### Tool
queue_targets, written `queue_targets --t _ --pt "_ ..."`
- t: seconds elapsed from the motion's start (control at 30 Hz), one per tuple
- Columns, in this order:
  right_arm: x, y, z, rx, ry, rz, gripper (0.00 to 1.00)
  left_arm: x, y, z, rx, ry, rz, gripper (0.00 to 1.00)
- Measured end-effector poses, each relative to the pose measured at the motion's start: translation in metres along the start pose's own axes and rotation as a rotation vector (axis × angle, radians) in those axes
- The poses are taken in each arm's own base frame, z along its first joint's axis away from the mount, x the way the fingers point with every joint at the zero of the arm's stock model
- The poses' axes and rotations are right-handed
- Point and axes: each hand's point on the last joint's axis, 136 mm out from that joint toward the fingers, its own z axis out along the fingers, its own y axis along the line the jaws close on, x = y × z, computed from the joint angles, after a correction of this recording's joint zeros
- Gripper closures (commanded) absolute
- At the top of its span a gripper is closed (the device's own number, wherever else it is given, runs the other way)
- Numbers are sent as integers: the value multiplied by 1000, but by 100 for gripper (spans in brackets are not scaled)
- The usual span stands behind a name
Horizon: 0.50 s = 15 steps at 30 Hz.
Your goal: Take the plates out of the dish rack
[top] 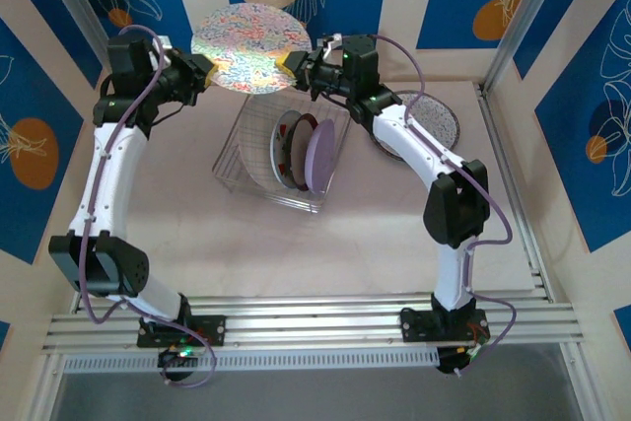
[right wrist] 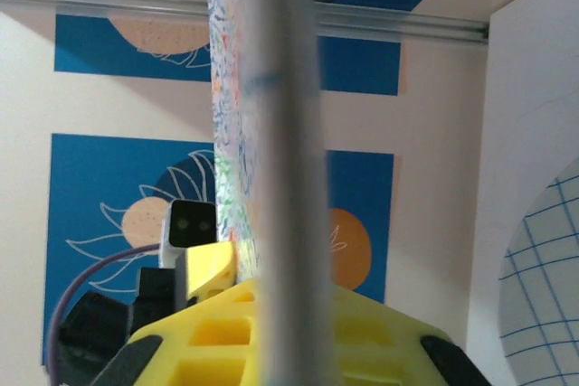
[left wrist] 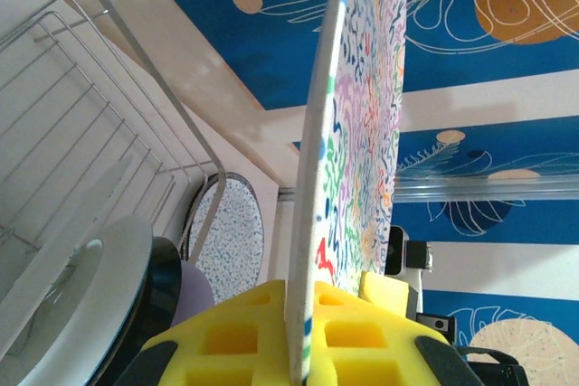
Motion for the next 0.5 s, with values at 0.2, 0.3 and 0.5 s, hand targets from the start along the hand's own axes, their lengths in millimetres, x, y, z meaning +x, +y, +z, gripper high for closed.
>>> queue_targets --t 0.2,0.3,0.5 --pt "0 -1 -5 3 -15 13 100 2 -2 2 11 9 4 95" --pt "0 0 -10 6 -27 14 100 5 -4 2 18 20 6 84" --pt "-1 -1 -19 14 -47 -9 100 6 -7 3 31 25 8 52"
